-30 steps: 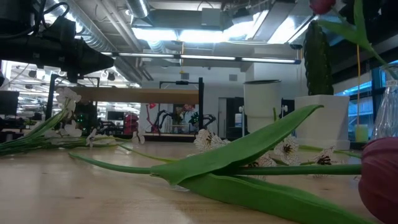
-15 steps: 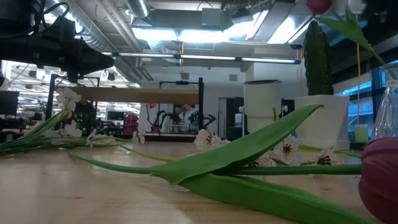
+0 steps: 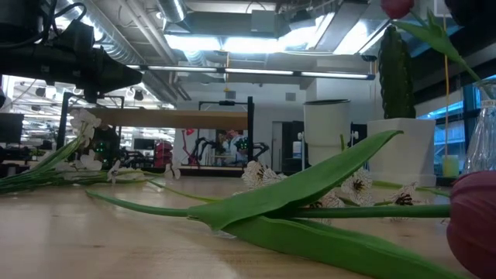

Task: Pick and place flowers into a vace then onto a shelf
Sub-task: Put the right white flowers into the right transparent vase

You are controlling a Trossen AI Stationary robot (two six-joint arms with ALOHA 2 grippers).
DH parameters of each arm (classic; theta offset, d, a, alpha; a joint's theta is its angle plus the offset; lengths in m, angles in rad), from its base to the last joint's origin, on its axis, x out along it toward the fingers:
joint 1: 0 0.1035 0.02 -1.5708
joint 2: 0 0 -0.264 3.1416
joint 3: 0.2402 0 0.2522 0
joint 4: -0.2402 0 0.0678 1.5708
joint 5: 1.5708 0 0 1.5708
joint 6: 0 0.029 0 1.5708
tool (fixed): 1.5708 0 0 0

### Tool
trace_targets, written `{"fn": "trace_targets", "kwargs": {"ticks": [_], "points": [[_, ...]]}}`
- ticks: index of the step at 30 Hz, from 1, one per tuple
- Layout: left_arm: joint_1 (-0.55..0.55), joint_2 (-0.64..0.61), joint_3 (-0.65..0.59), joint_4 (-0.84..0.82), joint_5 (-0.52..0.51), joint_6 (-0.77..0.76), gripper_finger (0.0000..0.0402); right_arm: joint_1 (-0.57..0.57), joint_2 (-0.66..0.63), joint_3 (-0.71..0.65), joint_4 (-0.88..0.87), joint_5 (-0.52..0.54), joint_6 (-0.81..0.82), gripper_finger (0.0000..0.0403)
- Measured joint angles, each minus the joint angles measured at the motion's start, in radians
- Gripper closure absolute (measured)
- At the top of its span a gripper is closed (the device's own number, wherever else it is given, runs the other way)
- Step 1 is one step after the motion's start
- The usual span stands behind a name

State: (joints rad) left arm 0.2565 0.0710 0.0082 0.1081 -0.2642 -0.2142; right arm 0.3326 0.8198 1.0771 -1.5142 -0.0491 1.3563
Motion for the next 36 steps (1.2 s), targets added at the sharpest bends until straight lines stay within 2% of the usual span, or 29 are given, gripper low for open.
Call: {"fn": "trace_targets", "kwargs": {"ticks": [6,12,16,21,30,33,36], "points": [[0.0,0.0,0.0,0.0,0.0,-0.008,0.0329,0.018,0.017,0.014,0.225,0.011,-0.007,0.028],[0.0,0.0,0.0,0.001,0.0,-0.008,0.0329,0.149,0.088,0.187,0.292,0.134,-0.009,0.028],[0.0,0.0,0.0,0.001,0.021,-0.008,0.0329,0.263,0.175,0.327,0.295,0.278,-0.056,0.028],[0.0,0.0,0.0,0.018,0.122,-0.011,0.0329,0.4,0.296,0.451,0.283,0.461,-0.113,0.028],[-0.001,0.021,0.002,0.2,0.326,-0.088,0.0329,0.645,0.415,0.426,0.288,0.876,-0.13,0.028],[-0.004,0.078,0.037,0.207,0.358,-0.098,0.0329,0.714,0.448,0.425,0.293,1.008,-0.129,0.028],[-0.022,0.184,0.093,0.203,0.361,-0.113,0.0329,0.749,0.464,0.425,0.315,1.094,-0.128,0.028]]}}
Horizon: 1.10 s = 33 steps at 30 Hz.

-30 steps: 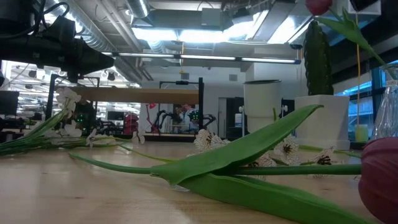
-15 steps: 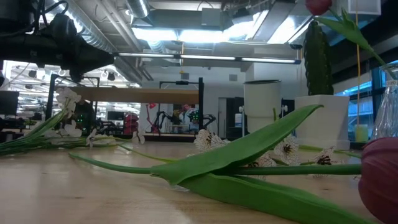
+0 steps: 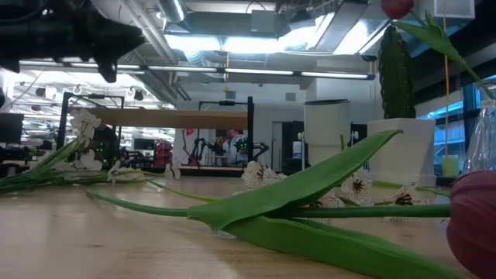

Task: Pick and place flowers into a vace then onto a shelf
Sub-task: Put the right white flowers into the right transparent vase

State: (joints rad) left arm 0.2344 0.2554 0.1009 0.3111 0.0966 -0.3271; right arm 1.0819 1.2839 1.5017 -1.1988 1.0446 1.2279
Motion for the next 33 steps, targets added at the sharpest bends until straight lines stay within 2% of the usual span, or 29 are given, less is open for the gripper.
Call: {"fn": "trace_targets", "kwargs": {"ticks": [6,12,17,20,23,27,29,33], "points": [[-0.073,0.329,0.191,0.0,0.031,0.093,0.0329,0.009,0.005,0.0,0.037,0.035,0.0,0.028],[-0.155,0.695,0.465,-0.018,0.141,0.315,0.0325,0.009,0.004,0.0,0.038,0.031,0.0,0.028],[-0.195,0.932,0.665,-0.02,0.219,0.496,0.0298,0.009,0.004,0.0,0.038,0.004,-0.004,0.028],[-0.202,1.035,0.737,0.038,0.179,0.576,0.0278,0.009,0.004,0.0,0.038,-0.022,-0.005,0.028],[-0.202,1.114,0.778,0.089,0.131,0.511,0.0266,0.009,0.004,0.0,0.038,-0.027,-0.005,0.028],[-0.202,1.195,0.821,0.077,0.101,0.441,0.0263,0.009,0.003,0.0,0.039,-0.059,-0.003,0.028],[-0.208,1.23,0.857,0.02,0.104,0.45,0.0262,0.009,0.003,-0.001,0.044,-0.073,-0.002,0.028],[-0.225,1.31,1.0,-0.252,0.105,0.545,0.0262,0.009,0.003,-0.001,0.046,-0.074,-0.002,0.028]]}}
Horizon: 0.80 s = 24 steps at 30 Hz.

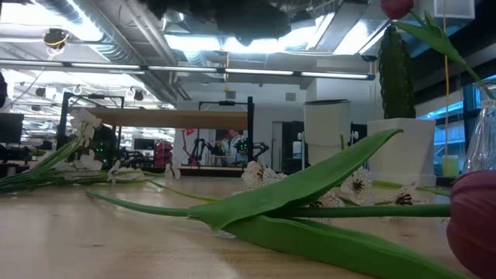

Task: Pick and place flowers into a vace then onto a shelf
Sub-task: Put the right white flowers into the right transparent vase

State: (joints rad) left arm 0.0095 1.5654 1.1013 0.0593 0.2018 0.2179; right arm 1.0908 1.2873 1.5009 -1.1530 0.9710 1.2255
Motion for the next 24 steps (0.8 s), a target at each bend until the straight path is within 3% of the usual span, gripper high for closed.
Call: {"fn": "trace_targets", "kwargs": {"ticks": [5,9,16,24], "points": [[-0.004,0.108,0.223,-0.34,0.004,0.185,0.0262,0.0,0.0,0.0,0.004,0.0,0.0,0.028],[-0.004,0.193,0.366,-0.487,0.0,0.373,0.0262,0.0,0.0,0.0,0.005,0.002,0.0,0.028],[-0.016,0.334,0.438,-0.528,-0.015,0.693,0.0263,0.0,0.0,0.0,0.008,0.003,0.001,0.028],[-0.049,0.498,0.438,-0.464,-0.184,0.916,0.0263,-0.001,0.0,0.0,0.023,0.004,0.003,0.028]]}}
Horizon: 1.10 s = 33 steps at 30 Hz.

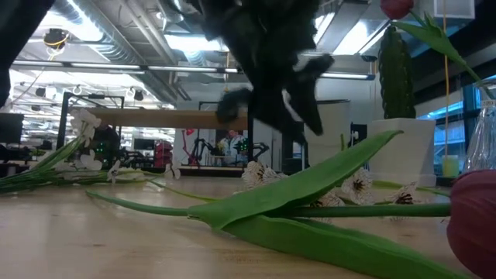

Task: Pick and place flowers into a vace then onto a shelf
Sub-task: Put the right white flowers into the right transparent vase

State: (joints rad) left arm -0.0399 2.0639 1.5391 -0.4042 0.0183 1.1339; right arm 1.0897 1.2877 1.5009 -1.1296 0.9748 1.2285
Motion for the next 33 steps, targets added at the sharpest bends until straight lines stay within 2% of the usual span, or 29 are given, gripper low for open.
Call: {"fn": "trace_targets", "kwargs": {"ticks": [8,18,22,29,33], "points": [[-0.035,0.095,0.0,0.048,0.0,0.057,0.0263,0.0,0.0,0.0,0.037,0.0,0.0,0.028],[-0.052,0.133,0.003,0.049,-0.008,0.046,0.0268,0.0,0.005,0.0,0.043,0.0,0.001,0.028],[-0.052,0.132,0.003,0.016,-0.009,-0.038,0.0292,0.0,0.015,0.0,0.049,0.0,0.001,0.028],[-0.054,0.132,0.003,-0.021,-0.048,-0.21,0.0362,0.0,0.035,0.0,0.048,0.0,0.0,0.028],[-0.055,0.131,0.003,-0.042,-0.111,-0.301,0.039,0.0,0.035,0.0,0.048,0.0,0.0,0.028]]}}
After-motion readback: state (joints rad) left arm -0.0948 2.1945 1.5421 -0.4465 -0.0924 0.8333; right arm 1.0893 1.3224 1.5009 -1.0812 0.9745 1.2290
